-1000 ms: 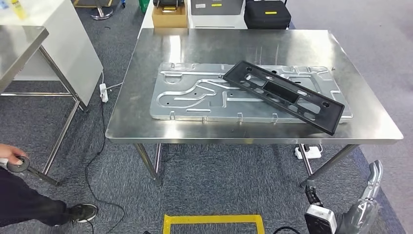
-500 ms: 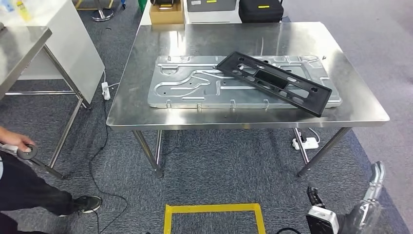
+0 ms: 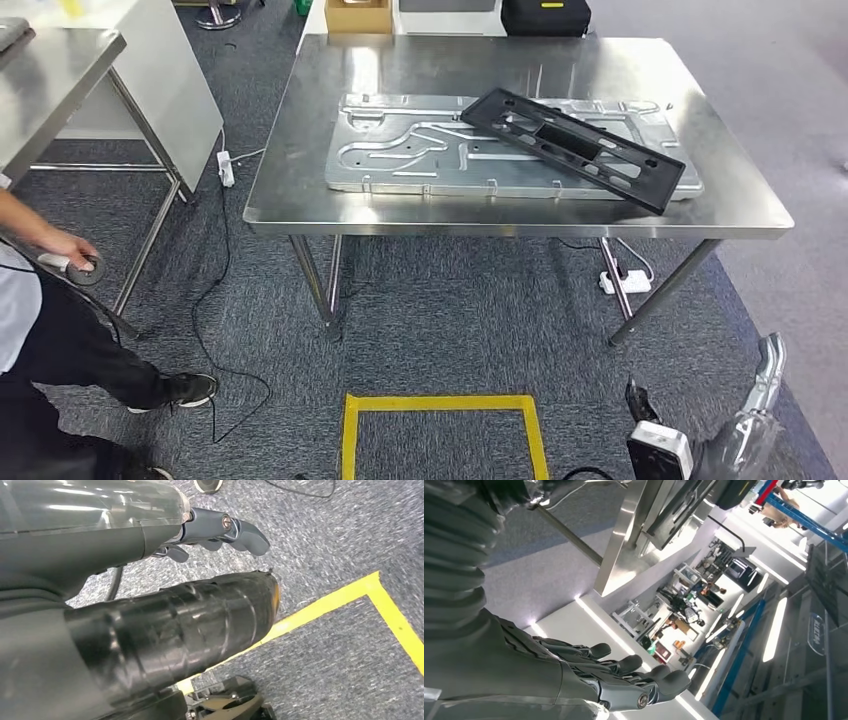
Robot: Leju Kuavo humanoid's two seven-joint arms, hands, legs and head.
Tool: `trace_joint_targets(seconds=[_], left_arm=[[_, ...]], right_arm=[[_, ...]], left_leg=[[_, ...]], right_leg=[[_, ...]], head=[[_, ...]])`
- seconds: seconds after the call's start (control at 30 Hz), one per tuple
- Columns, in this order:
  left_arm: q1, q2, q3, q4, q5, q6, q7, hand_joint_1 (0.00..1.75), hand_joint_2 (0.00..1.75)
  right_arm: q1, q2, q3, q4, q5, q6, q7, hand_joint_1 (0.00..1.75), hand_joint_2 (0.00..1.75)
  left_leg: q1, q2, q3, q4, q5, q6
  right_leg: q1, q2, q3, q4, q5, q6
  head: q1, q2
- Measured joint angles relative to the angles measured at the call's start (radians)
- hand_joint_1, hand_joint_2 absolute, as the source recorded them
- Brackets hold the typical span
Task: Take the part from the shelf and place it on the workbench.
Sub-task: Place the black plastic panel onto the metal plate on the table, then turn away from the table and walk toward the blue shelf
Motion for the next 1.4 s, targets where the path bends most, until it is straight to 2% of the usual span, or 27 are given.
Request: trace_joint_targets(seconds=[0.07, 0.1, 0.13, 0.17, 0.2, 0.23, 0.3, 0.33, 0.4, 0.47, 0.57, 0.6, 0.63, 0.67, 0.73, 0.8, 0.83, 0.93, 1.0, 1.07, 1.1, 1.13, 1.17, 1.23, 1.3, 1.33, 1.4], left_arm=[[0.000, 0.000, 0.000, 0.000, 0.000, 0.000, 0.000, 0.00, 0.00], [0.000, 0.000, 0.000, 0.000, 0.000, -0.001, 0.000, 0.00, 0.00], [0.001, 0.000, 0.000, 0.000, 0.000, -0.001, 0.000, 0.00, 0.00], [0.001, 0.000, 0.000, 0.000, 0.000, -0.001, 0.000, 0.00, 0.00], [0.001, 0.000, 0.000, 0.000, 0.000, -0.001, 0.000, 0.00, 0.00], [0.000, 0.000, 0.000, 0.000, 0.000, -0.001, 0.000, 0.00, 0.00], [0.000, 0.000, 0.000, 0.000, 0.000, -0.001, 0.000, 0.00, 0.00], [0.000, 0.000, 0.000, 0.000, 0.000, -0.001, 0.000, 0.00, 0.00], [0.000, 0.000, 0.000, 0.000, 0.000, -0.001, 0.000, 0.00, 0.00], [0.001, 0.000, 0.000, 0.000, 0.001, -0.001, -0.001, 0.00, 0.00], [0.003, 0.000, 0.000, 0.000, 0.004, -0.002, -0.006, 0.00, 0.00], [0.003, 0.000, 0.000, 0.000, 0.004, -0.002, -0.008, 0.00, 0.00], [0.003, 0.000, 0.000, 0.000, 0.004, -0.002, -0.009, 0.00, 0.00], [0.003, 0.000, 0.000, 0.000, 0.005, -0.002, -0.010, 0.00, 0.00], [0.003, 0.000, 0.000, 0.000, 0.005, -0.002, -0.011, 0.00, 0.00], [0.004, 0.000, 0.001, 0.000, 0.005, -0.001, -0.012, 0.00, 0.00], [0.003, 0.000, 0.001, 0.000, 0.005, -0.001, -0.012, 0.00, 0.00], [0.004, 0.000, 0.001, 0.000, 0.006, -0.001, -0.013, 0.00, 0.00], [0.004, -0.002, 0.001, 0.000, 0.007, -0.001, -0.013, 0.00, 0.00], [0.006, -0.002, 0.001, 0.000, 0.008, -0.001, -0.013, 0.00, 0.00], [0.007, -0.002, 0.001, 0.000, 0.009, -0.001, -0.013, 0.00, 0.00], [0.008, -0.002, 0.001, 0.000, 0.010, -0.001, -0.013, 0.00, 0.00], [0.008, -0.002, 0.002, 0.000, 0.010, -0.001, -0.013, 0.00, 0.00], [0.008, -0.002, 0.002, 0.000, 0.011, -0.001, -0.013, 0.00, 0.00], [0.008, -0.002, 0.002, 0.000, 0.011, -0.001, -0.013, 0.00, 0.00], [0.007, -0.002, 0.002, 0.000, 0.011, -0.001, -0.013, 0.00, 0.00], [0.006, -0.002, 0.002, 0.000, 0.011, -0.001, -0.013, 0.00, 0.00]], right_arm=[[0.002, 0.000, -0.005, -0.001, -0.008, 0.002, 0.003, 0.00, 0.00], [0.003, 0.000, -0.008, -0.001, -0.013, 0.005, 0.005, 0.00, 0.00], [0.004, 0.000, -0.010, -0.001, -0.017, 0.008, 0.007, 0.00, 0.00], [0.005, 0.000, -0.013, -0.001, -0.021, 0.012, 0.008, 0.00, 0.00], [0.006, 0.000, -0.015, -0.001, -0.023, 0.015, 0.009, 0.00, 0.00], [0.005, 0.000, -0.017, -0.001, -0.024, 0.017, 0.009, 0.00, 0.00], [0.005, 0.000, -0.018, -0.002, -0.024, 0.017, 0.009, 0.00, 0.00], [0.005, 0.000, -0.019, -0.003, -0.024, 0.017, 0.009, 0.00, 0.00], [0.006, 0.000, -0.020, -0.004, -0.024, 0.018, 0.010, 0.00, 0.00], [0.006, 0.000, -0.020, -0.004, -0.026, 0.019, 0.010, 0.00, 0.00], [0.007, 0.001, -0.023, -0.004, -0.033, 0.021, 0.008, 0.00, 0.00], [0.008, 0.001, -0.025, -0.004, -0.035, 0.024, 0.006, 0.00, 0.00], [0.010, 0.001, -0.027, -0.004, -0.036, 0.028, 0.004, 0.00, 0.00], [0.012, 0.001, -0.030, -0.004, -0.036, 0.034, 0.002, 0.00, 0.00], [0.015, 0.001, -0.037, -0.004, -0.036, 0.044, 0.000, 0.00, 0.00], [0.015, 0.002, -0.041, -0.004, -0.035, 0.050, -0.002, 0.00, 0.00], [0.016, 0.002, -0.042, -0.004, -0.034, 0.052, -0.002, 0.00, 0.00], [0.019, 0.003, -0.045, -0.004, -0.033, 0.052, -0.004, 0.00, 0.00], [0.021, 0.004, -0.049, -0.004, -0.033, 0.052, -0.004, 0.00, 0.00], [0.023, 0.004, -0.055, -0.003, -0.034, 0.051, -0.003, 0.00, 0.00], [0.024, 0.004, -0.058, -0.002, -0.035, 0.051, -0.003, 0.00, 0.00], [0.026, 0.005, -0.061, -0.002, -0.036, 0.051, -0.002, 0.00, 0.00], [0.028, 0.005, -0.066, -0.001, -0.038, 0.051, -0.002, 0.00, 0.00], [0.030, 0.005, -0.075, -0.001, -0.041, 0.051, -0.001, 0.00, 0.00], [0.030, 0.008, -0.086, 0.000, -0.047, 0.055, 0.000, 0.00, 0.00], [0.030, 0.009, -0.093, 0.001, -0.050, 0.059, 0.000, 0.00, 0.00], [0.033, 0.014, -0.113, 0.005, -0.057, 0.072, 0.004, 0.00, 0.00]], left_leg=[[-0.003, 0.001, -0.026, 0.003, 0.018, 0.005], [-0.005, 0.002, -0.039, 0.006, 0.027, 0.005], [-0.006, 0.002, -0.052, 0.009, 0.035, 0.004], [-0.006, 0.003, -0.064, 0.014, 0.041, 0.002], [-0.007, 0.002, -0.076, 0.019, 0.047, 0.000], [-0.008, 0.002, -0.086, 0.024, 0.052, -0.003], [-0.009, 0.001, -0.099, 0.032, 0.062, -0.013], [-0.009, 0.001, -0.103, 0.033, 0.068, -0.019], [-0.007, 0.001, -0.108, 0.035, 0.075, -0.032], [-0.005, -0.002, -0.123, 0.069, 0.035, -0.043], [0.000, -0.003, -0.176, 0.234, -0.088, -0.054], [0.001, -0.003, -0.187, 0.284, -0.102, -0.056], [0.002, -0.003, -0.184, 0.306, -0.094, -0.057], [0.002, -0.004, -0.163, 0.292, -0.068, -0.056], [0.002, -0.017, -0.075, 0.169, -0.018, -0.049], [0.000, -0.038, 0.002, 0.045, -0.016, -0.041], [-0.001, -0.044, 0.017, 0.016, -0.025, -0.037], [0.001, -0.027, 0.014, -0.003, -0.019, -0.022], [0.005, -0.010, 0.009, -0.011, -0.006, -0.007], [0.003, 0.008, -0.001, -0.011, 0.000, -0.001], [0.002, 0.017, -0.005, -0.009, 0.002, -0.001], [0.001, 0.026, -0.009, -0.006, 0.003, -0.002], [0.001, 0.035, -0.012, -0.003, 0.003, -0.004], [0.002, 0.051, -0.011, 0.004, -0.001, -0.009], [-0.003, 0.064, -0.011, 0.012, -0.005, -0.020], [-0.006, 0.070, -0.012, 0.014, -0.007, -0.025], [-0.008, 0.084, -0.012, 0.014, -0.007, -0.035]], right_leg=[[-0.002, 0.000, -0.031, 0.122, -0.084, 0.006], [-0.003, 0.000, -0.036, 0.166, -0.096, 0.008], [-0.004, 0.000, -0.027, 0.181, -0.086, 0.009], [-0.004, 0.000, 0.001, 0.159, -0.060, 0.009], [-0.004, 0.000, 0.046, 0.104, -0.030, 0.007], [-0.003, 0.000, 0.096, 0.032, -0.016, 0.003], [0.003, 0.002, 0.165, -0.083, -0.018, -0.005], [0.007, 0.003, 0.175, -0.108, -0.027, -0.010], [0.008, 0.002, 0.170, -0.120, -0.020, -0.022], [0.005, -0.002, 0.158, -0.125, -0.004, -0.039], [0.007, -0.004, 0.126, -0.126, 0.019, -0.053], [0.008, -0.004, 0.115, -0.124, 0.026, -0.053], [0.009, -0.003, 0.104, -0.123, 0.034, -0.052], [0.009, -0.001, 0.093, -0.120, 0.040, -0.050], [0.008, 0.006, 0.076, -0.111, 0.051, -0.043], [0.008, 0.013, 0.064, -0.102, 0.059, -0.034], [0.008, 0.016, 0.059, -0.100, 0.064, -0.028], [0.008, 0.026, 0.050, -0.092, 0.069, -0.011], [0.006, 0.023, 0.022, -0.030, 0.023, -0.002], [0.001, 0.018, -0.029, 0.094, -0.051, 0.007], [-0.002, 0.016, -0.048, 0.147, -0.073, 0.011], [-0.005, 0.014, -0.054, 0.173, -0.078, 0.015], [-0.008, 0.010, -0.039, 0.158, -0.064, 0.018], [-0.011, -0.017, 0.036, 0.035, -0.008, 0.019], [-0.005, -0.053, 0.092, -0.072, 0.022, 0.010], [-0.001, -0.061, 0.098, -0.092, 0.023, 0.004], [0.002, -0.046, 0.092, -0.095, 0.026, -0.010]], head=[[0.000, 0.000], [0.000, 0.000], [0.000, 0.000], [0.000, 0.000], [0.000, 0.000], [0.000, 0.000], [0.000, 0.000], [-0.001, 0.000], [0.000, 0.000], [-0.001, 0.000], [-0.003, 0.000], [-0.003, 0.000], [-0.003, 0.000], [-0.003, 0.000], [-0.003, 0.000], [-0.002, 0.000], [-0.002, 0.000], [-0.002, 0.000], [0.000, 0.000], [0.002, 0.000], [0.002, 0.000], [0.002, 0.000], [0.002, 0.000], [0.002, 0.000], [0.001, 0.000], [0.001, 0.000], [0.000, 0.000]])
